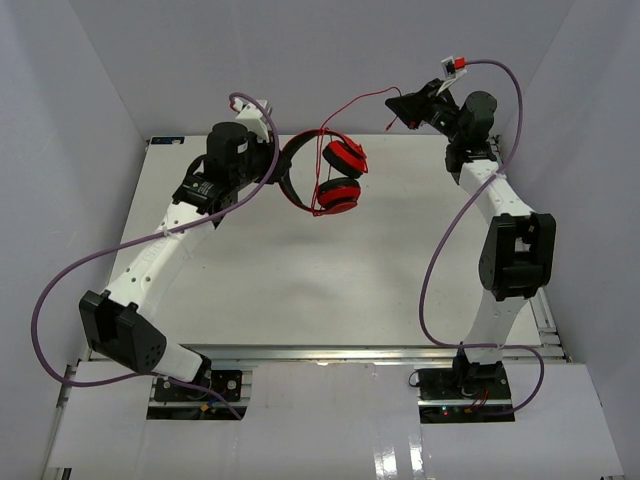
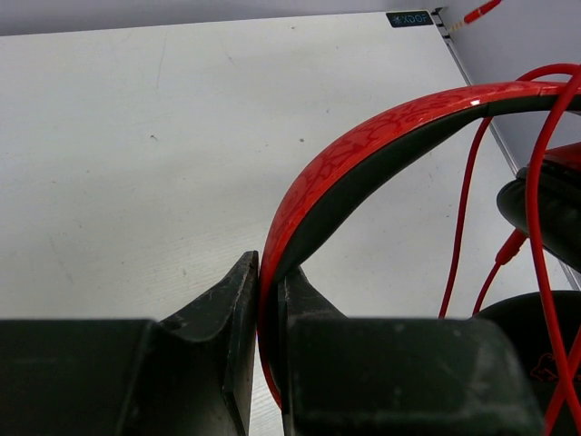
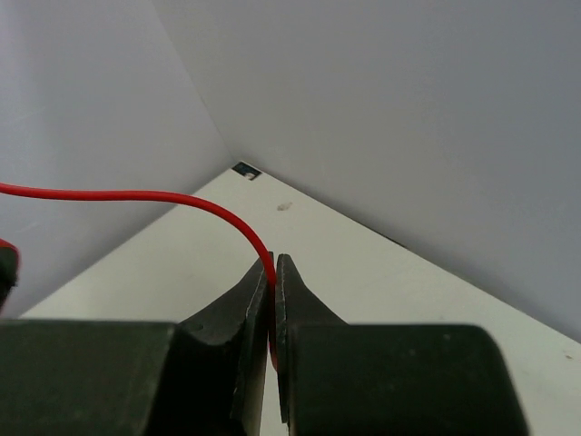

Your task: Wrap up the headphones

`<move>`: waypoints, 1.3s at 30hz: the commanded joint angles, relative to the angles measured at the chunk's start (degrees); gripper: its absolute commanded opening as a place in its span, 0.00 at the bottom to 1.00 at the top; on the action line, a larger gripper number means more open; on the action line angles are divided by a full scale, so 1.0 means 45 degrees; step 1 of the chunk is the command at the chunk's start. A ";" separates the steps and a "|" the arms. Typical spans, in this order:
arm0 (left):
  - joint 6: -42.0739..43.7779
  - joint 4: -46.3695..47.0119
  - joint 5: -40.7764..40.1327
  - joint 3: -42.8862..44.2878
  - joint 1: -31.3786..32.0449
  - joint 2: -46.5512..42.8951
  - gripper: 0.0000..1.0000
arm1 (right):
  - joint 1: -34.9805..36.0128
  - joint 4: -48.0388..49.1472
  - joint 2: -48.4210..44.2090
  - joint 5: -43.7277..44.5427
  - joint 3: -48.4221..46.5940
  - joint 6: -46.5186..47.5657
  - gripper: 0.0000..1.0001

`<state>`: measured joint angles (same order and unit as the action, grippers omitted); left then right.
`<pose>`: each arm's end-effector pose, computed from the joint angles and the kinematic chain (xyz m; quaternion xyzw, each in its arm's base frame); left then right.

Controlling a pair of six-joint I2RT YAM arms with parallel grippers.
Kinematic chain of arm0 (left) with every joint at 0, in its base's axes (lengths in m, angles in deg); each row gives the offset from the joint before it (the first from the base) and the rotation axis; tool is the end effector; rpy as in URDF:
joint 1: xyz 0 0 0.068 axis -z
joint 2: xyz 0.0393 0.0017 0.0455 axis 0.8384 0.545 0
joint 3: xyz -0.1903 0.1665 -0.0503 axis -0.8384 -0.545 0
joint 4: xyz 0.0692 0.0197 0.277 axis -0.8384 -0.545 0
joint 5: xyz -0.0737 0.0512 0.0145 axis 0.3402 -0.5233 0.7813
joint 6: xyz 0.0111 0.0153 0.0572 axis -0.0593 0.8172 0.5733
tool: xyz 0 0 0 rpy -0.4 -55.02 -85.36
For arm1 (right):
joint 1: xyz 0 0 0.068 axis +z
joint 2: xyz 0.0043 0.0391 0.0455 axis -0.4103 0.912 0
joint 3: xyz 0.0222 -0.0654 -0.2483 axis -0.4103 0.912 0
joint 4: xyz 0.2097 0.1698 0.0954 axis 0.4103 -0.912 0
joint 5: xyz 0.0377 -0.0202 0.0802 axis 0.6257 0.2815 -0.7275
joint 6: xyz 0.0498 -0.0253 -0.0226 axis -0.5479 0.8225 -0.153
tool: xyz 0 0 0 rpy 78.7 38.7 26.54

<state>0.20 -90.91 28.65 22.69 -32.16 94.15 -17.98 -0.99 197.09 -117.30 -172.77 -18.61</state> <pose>0.3317 -0.1580 0.3854 0.0820 0.8195 -0.2381 0.5147 0.4731 0.0808 0.3618 -0.1751 0.5926 0.4094 0.6712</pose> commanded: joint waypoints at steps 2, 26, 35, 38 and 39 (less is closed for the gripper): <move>-0.0495 0.0622 -0.0560 0.1284 -0.0298 -0.1297 0.00 | 0.0759 -0.2058 -0.1759 0.1038 0.1029 0.3055 0.08; -0.3834 0.3725 -0.1887 0.0522 -0.1199 0.1244 0.00 | 0.6620 -1.0957 -0.2926 0.6250 0.1462 0.9933 0.08; -0.5530 0.5283 -0.1908 -0.2054 -0.1784 0.0951 0.00 | 0.6378 -0.9688 -0.2727 0.4730 0.3054 0.7775 0.08; -0.6221 0.6158 -0.1543 -0.3080 -0.2207 0.0530 0.00 | 0.5999 -0.9087 -0.2585 0.3325 0.3376 0.6792 0.08; -0.6392 0.6363 -0.1432 -0.3375 -0.2318 0.0393 0.00 | 0.5853 -0.8785 -0.2573 0.2884 0.3511 0.6405 0.08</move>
<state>-21.58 -71.82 23.89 11.60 -39.90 100.04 9.27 -47.57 186.00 -92.30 -158.43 15.49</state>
